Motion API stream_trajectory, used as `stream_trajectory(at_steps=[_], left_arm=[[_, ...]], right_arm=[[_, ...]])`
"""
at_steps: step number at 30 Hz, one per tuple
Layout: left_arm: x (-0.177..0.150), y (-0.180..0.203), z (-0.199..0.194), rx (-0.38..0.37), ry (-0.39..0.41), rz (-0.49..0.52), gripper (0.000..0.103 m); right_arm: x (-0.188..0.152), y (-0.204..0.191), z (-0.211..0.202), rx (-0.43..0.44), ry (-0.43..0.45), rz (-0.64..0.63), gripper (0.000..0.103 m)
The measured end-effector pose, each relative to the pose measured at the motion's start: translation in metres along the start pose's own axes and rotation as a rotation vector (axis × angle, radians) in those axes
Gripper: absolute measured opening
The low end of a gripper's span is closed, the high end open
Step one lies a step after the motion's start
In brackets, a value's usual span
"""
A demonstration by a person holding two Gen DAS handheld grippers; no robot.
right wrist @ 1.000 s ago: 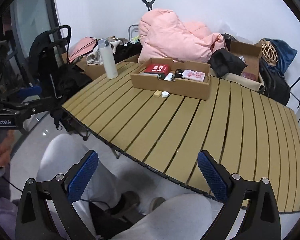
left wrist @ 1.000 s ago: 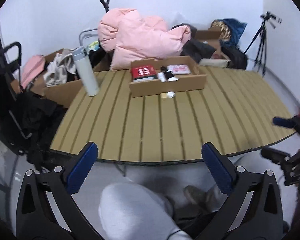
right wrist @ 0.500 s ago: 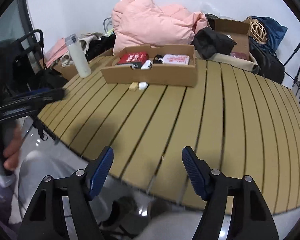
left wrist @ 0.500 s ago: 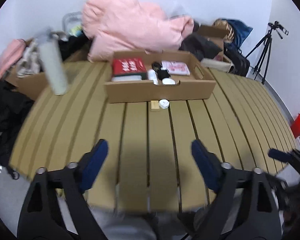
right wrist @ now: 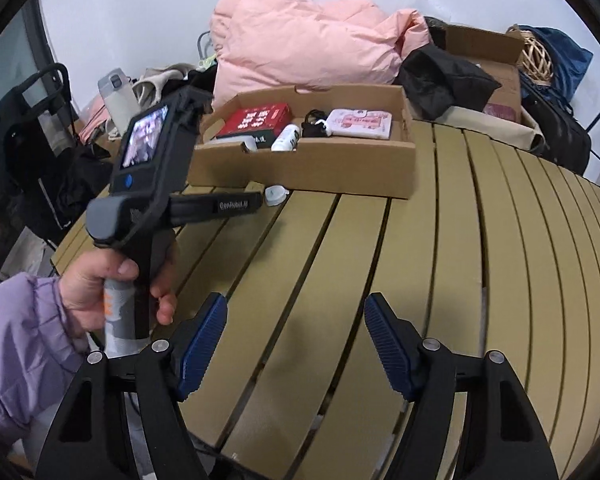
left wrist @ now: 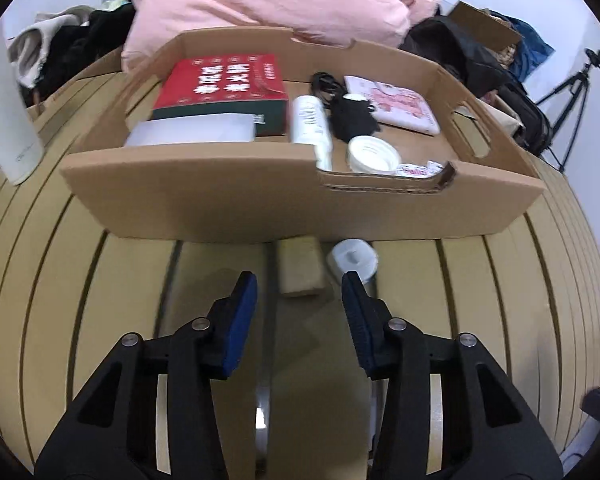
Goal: Organize objects
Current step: 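Move both grippers toward the wooden block and small white cap, then grasp the small wooden block with the left gripper while the right grasps a small white cap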
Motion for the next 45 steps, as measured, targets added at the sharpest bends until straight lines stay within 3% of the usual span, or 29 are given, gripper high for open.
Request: stream_trajectory(at_steps=[5, 7, 11, 12, 19, 22, 24, 26, 28, 29, 32, 36, 39, 45], left_arm=[[-0.003, 0.011, 0.000, -0.041, -0.026, 0.041, 0.037], [-0.003, 0.013, 0.002, -0.004, -0.031, 0.068, 0.009], [0.002, 0.002, -0.008, -0.066, -0.024, 0.029, 0.007], [0.006, -0.002, -0.016, -0.071, -0.005, 0.015, 0.000], [0.019, -0.028, -0.093, -0.104, 0.196, -0.029, 0.000], [0.020, -0.044, -0.095, -0.114, 0.166, -0.065, 0.000], [0.019, -0.053, -0.082, -0.082, 0.104, -0.097, 0.000], [0.019, -0.058, -0.075, -0.066, 0.079, -0.103, 0.000], [0.018, -0.059, -0.071, -0.064, 0.062, -0.102, 0.000], [0.017, -0.058, -0.070, -0.064, 0.058, -0.101, 0.002], [0.014, -0.052, -0.066, -0.061, 0.043, -0.083, 0.012], [0.009, -0.038, -0.054, -0.026, 0.027, -0.024, 0.047], [0.008, -0.019, -0.035, 0.004, 0.020, 0.053, 0.052], [0.004, 0.001, 0.006, 0.052, -0.027, 0.143, 0.053]], right_arm=[[0.010, -0.002, 0.020, 0.015, -0.012, 0.015, 0.075], [0.019, -0.003, 0.027, 0.012, -0.004, 0.021, 0.075], [0.040, -0.008, 0.046, -0.007, 0.016, 0.014, 0.075], [0.045, -0.010, 0.052, -0.007, 0.017, 0.015, 0.075], [0.069, -0.031, 0.106, -0.006, -0.010, -0.009, 0.075], [0.075, -0.048, 0.129, -0.045, -0.007, -0.074, 0.074], [0.078, -0.057, 0.142, -0.061, -0.014, -0.111, 0.056], [0.080, -0.060, 0.150, -0.059, -0.010, -0.120, 0.051], [0.081, -0.060, 0.152, -0.043, 0.000, -0.113, 0.040], [0.081, -0.061, 0.152, -0.047, 0.005, -0.115, 0.026], [0.078, -0.060, 0.151, -0.032, 0.005, -0.116, 0.026], [0.076, -0.049, 0.138, -0.026, 0.000, -0.068, 0.026], [0.078, -0.027, 0.112, -0.024, 0.043, 0.004, 0.026], [0.069, 0.010, 0.088, -0.002, 0.076, 0.136, 0.026]])
Point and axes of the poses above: each gripper's, at about its wrist camera, not at the fingertips, and z roughly the way its jaws point, y to its right, x to its top, the point moved 1 cm from there along z, roughly the way its jaws point, and after that the axes turned 12 degrees about -x, right-handed, at the moved point
